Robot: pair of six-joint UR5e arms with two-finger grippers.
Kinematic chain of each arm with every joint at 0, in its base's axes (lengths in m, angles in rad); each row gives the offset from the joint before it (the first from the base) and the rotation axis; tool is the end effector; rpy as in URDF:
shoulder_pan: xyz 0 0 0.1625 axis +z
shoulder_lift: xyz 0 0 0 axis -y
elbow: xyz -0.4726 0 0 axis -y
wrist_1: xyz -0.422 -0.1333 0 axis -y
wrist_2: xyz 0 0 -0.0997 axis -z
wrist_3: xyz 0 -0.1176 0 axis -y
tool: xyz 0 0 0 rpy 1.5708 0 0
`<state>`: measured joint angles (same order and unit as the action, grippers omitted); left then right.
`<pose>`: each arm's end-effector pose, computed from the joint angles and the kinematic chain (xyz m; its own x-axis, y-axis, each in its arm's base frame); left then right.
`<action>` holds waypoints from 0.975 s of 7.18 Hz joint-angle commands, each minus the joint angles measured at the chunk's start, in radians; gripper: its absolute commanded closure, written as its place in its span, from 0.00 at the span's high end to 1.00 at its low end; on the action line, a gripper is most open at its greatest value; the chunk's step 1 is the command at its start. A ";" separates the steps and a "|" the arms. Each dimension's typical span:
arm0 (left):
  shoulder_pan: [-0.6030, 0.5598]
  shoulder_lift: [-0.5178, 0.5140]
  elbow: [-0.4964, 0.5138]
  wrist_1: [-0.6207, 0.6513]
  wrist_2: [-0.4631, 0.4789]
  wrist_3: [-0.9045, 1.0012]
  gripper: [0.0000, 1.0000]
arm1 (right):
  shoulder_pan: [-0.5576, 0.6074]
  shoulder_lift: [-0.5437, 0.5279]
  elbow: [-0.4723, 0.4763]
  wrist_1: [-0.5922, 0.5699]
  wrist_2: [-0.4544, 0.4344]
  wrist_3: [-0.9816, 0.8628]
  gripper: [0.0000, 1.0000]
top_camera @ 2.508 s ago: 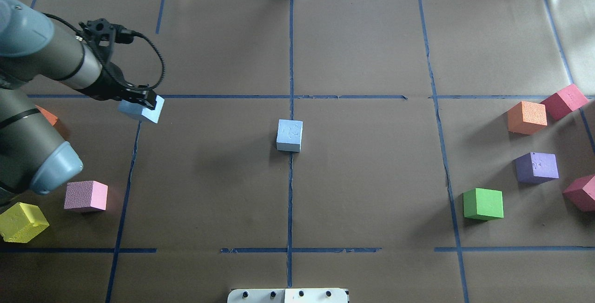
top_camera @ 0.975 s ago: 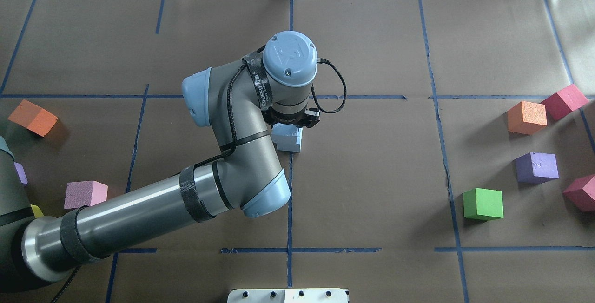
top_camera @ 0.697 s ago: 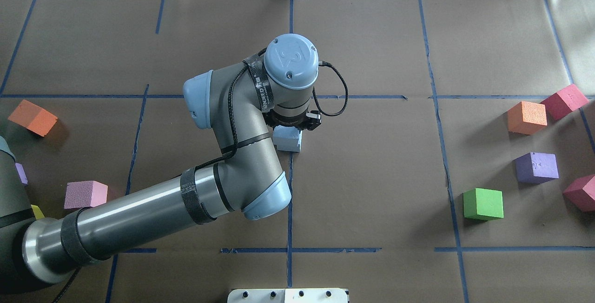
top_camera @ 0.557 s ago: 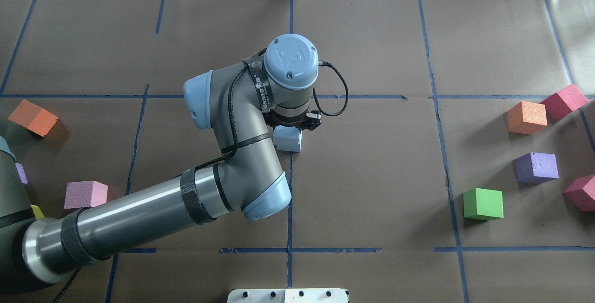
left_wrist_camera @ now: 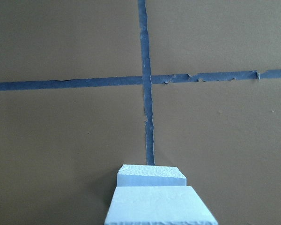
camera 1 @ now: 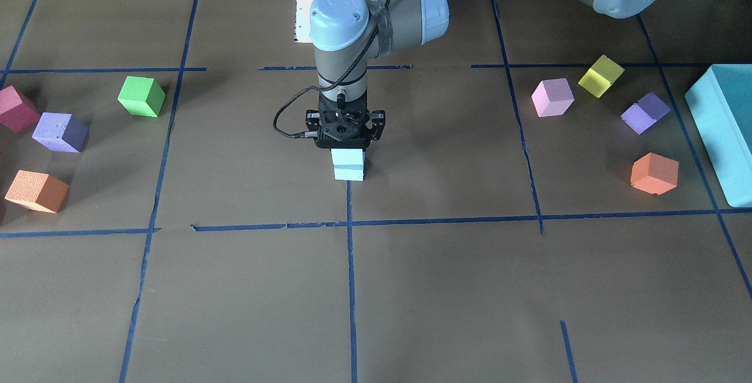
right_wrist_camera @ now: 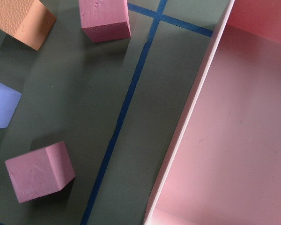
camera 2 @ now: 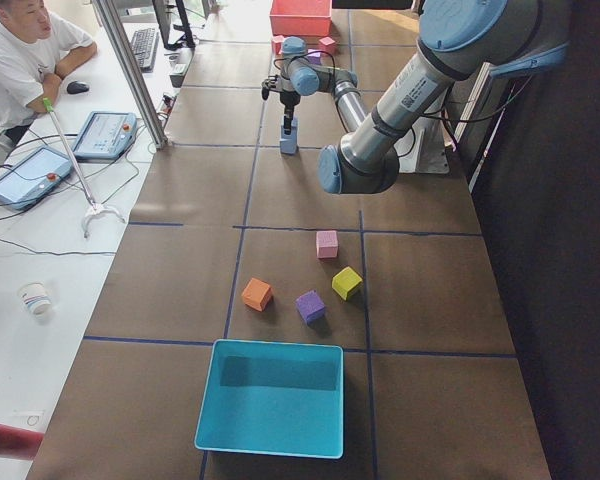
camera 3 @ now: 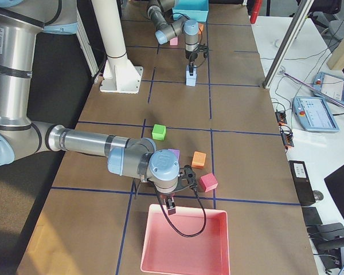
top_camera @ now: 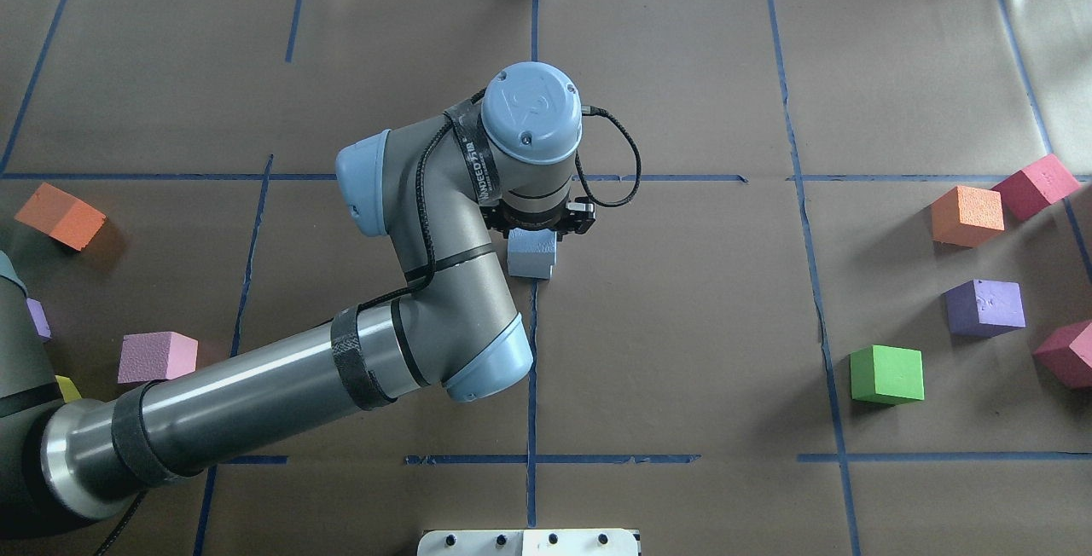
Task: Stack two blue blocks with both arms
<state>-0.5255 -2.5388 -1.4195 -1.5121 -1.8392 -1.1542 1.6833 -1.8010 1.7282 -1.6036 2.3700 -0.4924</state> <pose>0.6656 -0.5040 0.1366 0.7064 0.0414 -0.7066 0.0439 0.9938 0.1021 0.0940 -0.3955 0.7454 0.6559 -0.3320 0.6780 0.2252 0.9433 0.2441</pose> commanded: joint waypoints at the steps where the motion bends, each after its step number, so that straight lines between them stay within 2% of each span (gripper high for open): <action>1: -0.004 0.000 -0.002 -0.003 0.000 0.010 0.99 | 0.001 0.002 -0.001 0.001 0.000 0.000 1.00; 2: -0.028 -0.004 -0.030 0.007 -0.011 0.017 1.00 | 0.000 0.002 0.001 0.001 0.002 0.000 1.00; 3: -0.104 0.008 -0.106 0.074 -0.160 0.071 1.00 | 0.000 0.003 0.001 0.001 0.002 0.000 1.00; 4: -0.179 0.091 -0.257 0.181 -0.234 0.208 1.00 | 0.000 0.005 0.001 0.002 0.000 -0.002 1.00; 5: -0.215 0.303 -0.488 0.197 -0.235 0.370 1.00 | 0.000 0.008 0.002 0.002 -0.002 0.000 1.00; 7: -0.383 0.635 -0.706 0.194 -0.242 0.602 1.00 | 0.000 0.009 0.001 0.002 -0.005 0.003 1.00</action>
<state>-0.8071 -2.1083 -1.9873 -1.3213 -2.0720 -0.7021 1.6828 -1.7928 1.7286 -1.6016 2.3666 -0.4925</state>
